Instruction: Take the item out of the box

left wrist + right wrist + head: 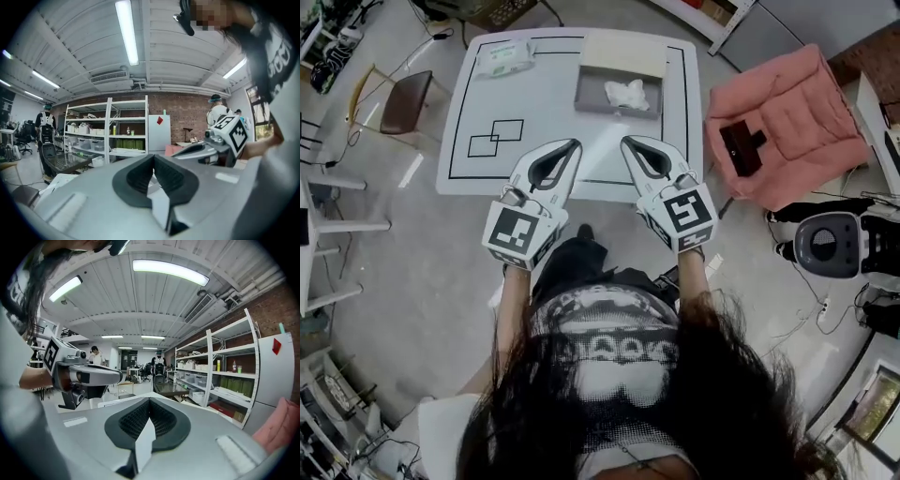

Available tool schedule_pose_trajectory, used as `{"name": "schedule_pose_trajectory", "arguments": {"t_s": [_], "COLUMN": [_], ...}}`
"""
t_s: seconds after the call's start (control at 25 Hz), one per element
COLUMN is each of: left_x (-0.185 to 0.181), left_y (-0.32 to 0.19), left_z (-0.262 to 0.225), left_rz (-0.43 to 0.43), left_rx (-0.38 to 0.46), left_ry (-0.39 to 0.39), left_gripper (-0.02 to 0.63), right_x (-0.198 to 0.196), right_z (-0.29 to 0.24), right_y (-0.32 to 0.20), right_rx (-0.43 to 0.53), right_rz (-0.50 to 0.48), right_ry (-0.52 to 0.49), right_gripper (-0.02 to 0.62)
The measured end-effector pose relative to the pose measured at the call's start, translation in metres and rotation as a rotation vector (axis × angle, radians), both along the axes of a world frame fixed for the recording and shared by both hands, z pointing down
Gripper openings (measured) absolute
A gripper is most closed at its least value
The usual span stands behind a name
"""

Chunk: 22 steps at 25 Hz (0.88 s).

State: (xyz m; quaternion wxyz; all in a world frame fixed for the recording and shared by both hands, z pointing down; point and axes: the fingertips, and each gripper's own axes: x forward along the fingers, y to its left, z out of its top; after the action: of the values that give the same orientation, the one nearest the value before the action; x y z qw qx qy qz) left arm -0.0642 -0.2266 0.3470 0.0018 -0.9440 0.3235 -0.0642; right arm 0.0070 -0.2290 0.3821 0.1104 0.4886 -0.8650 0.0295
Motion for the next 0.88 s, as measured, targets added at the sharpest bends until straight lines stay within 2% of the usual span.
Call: {"name": "schedule_pose_trajectory", "arguments": {"t_s": [0.2, 0.4, 0.64, 0.88], "left_x": [-0.005, -0.011, -0.009, 0.009], "left_y": [-0.027, -0.037, -0.042, -0.051], "left_z": [0.002, 0.01, 0.019, 0.02], "left_rz": [0.063, 0.091, 0.095, 0.07], "left_rx": [-0.001, -0.019, -0.044, -0.046], "left_ry": [0.014, 0.019, 0.016, 0.009], "left_gripper": [0.0, 0.0, 0.0, 0.0], "right_x": [-0.003, -0.004, 0.01, 0.044], "right_z": [0.005, 0.017, 0.034, 0.051], "right_y": [-0.031, -0.048, -0.063, -0.092], "right_rx": [-0.012, -0.043, -0.081, -0.116], "right_rz": [0.06, 0.086, 0.082, 0.038], "right_ry": [0.025, 0.06, 0.118, 0.199], "right_gripper": [0.005, 0.006, 0.006, 0.015]}}
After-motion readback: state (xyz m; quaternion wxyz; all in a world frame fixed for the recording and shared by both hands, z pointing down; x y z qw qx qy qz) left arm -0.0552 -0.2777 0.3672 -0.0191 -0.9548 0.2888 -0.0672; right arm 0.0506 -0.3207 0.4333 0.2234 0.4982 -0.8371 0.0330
